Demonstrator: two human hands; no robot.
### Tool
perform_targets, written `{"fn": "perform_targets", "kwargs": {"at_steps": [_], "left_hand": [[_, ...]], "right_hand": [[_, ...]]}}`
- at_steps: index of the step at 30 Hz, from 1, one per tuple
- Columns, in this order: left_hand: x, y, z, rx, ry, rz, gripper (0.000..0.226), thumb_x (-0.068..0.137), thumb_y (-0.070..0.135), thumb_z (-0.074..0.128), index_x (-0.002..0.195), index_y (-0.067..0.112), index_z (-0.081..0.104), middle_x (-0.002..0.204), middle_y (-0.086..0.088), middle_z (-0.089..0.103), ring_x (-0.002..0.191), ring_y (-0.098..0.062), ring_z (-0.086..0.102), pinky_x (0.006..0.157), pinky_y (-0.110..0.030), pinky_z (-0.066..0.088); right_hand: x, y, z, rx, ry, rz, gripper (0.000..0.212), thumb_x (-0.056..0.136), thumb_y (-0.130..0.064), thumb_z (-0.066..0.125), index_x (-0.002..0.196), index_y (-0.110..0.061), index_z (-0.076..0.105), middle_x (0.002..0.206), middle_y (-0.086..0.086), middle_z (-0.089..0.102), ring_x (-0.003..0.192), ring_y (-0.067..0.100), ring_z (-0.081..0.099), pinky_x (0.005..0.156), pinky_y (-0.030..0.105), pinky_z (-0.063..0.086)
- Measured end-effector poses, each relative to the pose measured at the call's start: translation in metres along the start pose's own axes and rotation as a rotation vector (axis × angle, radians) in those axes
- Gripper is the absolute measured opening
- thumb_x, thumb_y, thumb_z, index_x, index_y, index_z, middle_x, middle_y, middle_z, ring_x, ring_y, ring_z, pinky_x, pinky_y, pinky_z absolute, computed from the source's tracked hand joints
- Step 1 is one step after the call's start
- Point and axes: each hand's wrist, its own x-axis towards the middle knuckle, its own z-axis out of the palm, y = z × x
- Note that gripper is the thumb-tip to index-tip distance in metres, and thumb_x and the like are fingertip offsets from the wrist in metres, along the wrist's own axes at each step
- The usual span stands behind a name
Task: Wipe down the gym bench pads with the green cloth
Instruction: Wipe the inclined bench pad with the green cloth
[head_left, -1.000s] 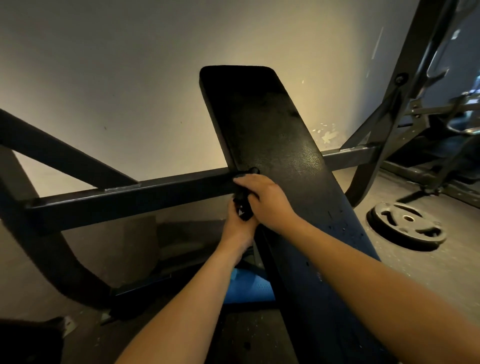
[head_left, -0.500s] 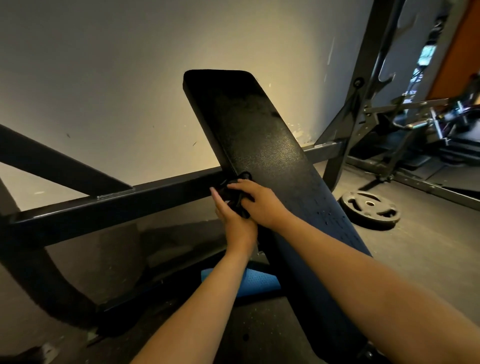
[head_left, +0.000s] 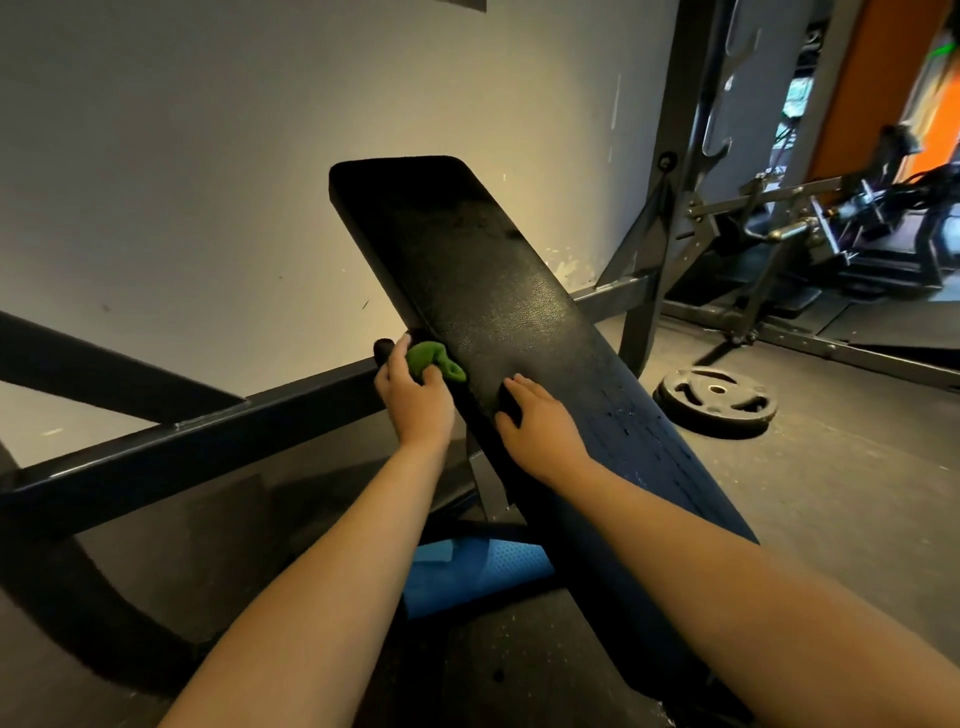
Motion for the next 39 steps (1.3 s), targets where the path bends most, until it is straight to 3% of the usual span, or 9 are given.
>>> {"fn": "perform_targets", "kwargs": {"at_steps": [2,6,10,14,20,26,31,35,39], "left_hand": [[0.002,-0.005,0.01,0.013,-0.119,-0.102,0.042,0.102,0.02,0.054,0.142,0.028,0.044,0.142,-0.005,0.046,0.12,-0.017,0.052,0.092,-0.029,0.046],[-0.018,-0.029,0.02,0.05,-0.089,-0.115,0.021,0.097,0.028,0.061,0.108,0.023,0.045,0.11,-0.008,0.06,0.095,-0.024,0.063,0.07,-0.032,0.049],[-0.034,-0.045,0.021,0.164,-0.101,-0.058,0.017,0.094,0.034,0.06,0.092,0.025,0.047,0.102,-0.009,0.061,0.086,-0.022,0.061,0.068,-0.035,0.046],[-0.043,-0.054,0.022,0.215,-0.113,-0.041,0.014,0.095,0.033,0.058,0.098,0.023,0.049,0.105,-0.007,0.059,0.09,-0.021,0.06,0.07,-0.034,0.046],[-0.008,-0.031,0.031,-0.006,-0.006,-0.089,0.017,0.098,0.024,0.056,0.11,0.024,0.045,0.114,-0.009,0.059,0.099,-0.025,0.061,0.088,-0.042,0.053],[-0.037,-0.045,0.031,0.014,-0.02,-0.149,0.017,0.099,0.027,0.055,0.11,0.015,0.05,0.097,-0.003,0.061,0.087,-0.021,0.06,0.069,-0.032,0.047],[-0.061,-0.063,0.03,0.023,-0.014,-0.202,0.015,0.098,0.029,0.054,0.103,0.015,0.054,0.093,-0.005,0.065,0.09,-0.028,0.063,0.085,-0.046,0.053],[-0.033,-0.038,0.029,0.003,0.011,-0.111,0.011,0.099,0.022,0.054,0.106,0.015,0.05,0.094,-0.006,0.061,0.089,-0.027,0.061,0.074,-0.037,0.049],[-0.013,-0.019,0.037,0.075,-0.039,-0.096,0.011,0.096,0.021,0.058,0.103,0.02,0.049,0.108,-0.008,0.062,0.097,-0.024,0.061,0.087,-0.042,0.053]], "right_hand": [[0.0,-0.001,-0.002,0.014,0.031,0.006,0.055,0.097,-0.027,0.055,0.148,-0.013,0.042,0.157,0.006,0.035,0.143,0.02,0.034,0.115,0.031,0.029],[0.001,-0.008,0.004,0.039,0.099,0.048,0.051,0.094,-0.024,0.053,0.144,-0.015,0.048,0.153,0.003,0.043,0.14,0.018,0.039,0.113,0.034,0.035],[0.0,-0.01,0.006,0.035,0.143,0.064,0.048,0.094,-0.022,0.051,0.142,-0.016,0.052,0.15,0.001,0.046,0.137,0.017,0.042,0.11,0.033,0.037],[0.001,-0.008,0.01,0.034,0.105,0.076,0.05,0.096,-0.022,0.048,0.145,-0.017,0.048,0.155,-0.001,0.04,0.144,0.013,0.032,0.115,0.032,0.03],[0.001,-0.003,0.014,0.012,0.101,0.039,0.048,0.099,-0.017,0.045,0.147,-0.015,0.045,0.157,0.002,0.037,0.147,0.014,0.028,0.115,0.03,0.028],[0.001,-0.005,0.015,0.016,0.087,0.042,0.048,0.101,-0.016,0.043,0.149,-0.013,0.042,0.159,0.003,0.033,0.148,0.015,0.024,0.116,0.03,0.026],[0.005,-0.003,0.017,0.019,0.075,0.04,0.05,0.099,-0.015,0.045,0.148,-0.012,0.043,0.158,0.005,0.034,0.148,0.016,0.026,0.118,0.031,0.025],[0.004,-0.003,0.017,0.03,0.077,0.041,0.049,0.098,-0.012,0.045,0.147,-0.011,0.045,0.157,0.005,0.036,0.148,0.016,0.027,0.117,0.034,0.029],[0.008,-0.002,0.009,0.009,0.026,0.035,0.051,0.097,-0.013,0.047,0.148,-0.013,0.044,0.157,0.005,0.036,0.147,0.017,0.028,0.119,0.034,0.028]]}}
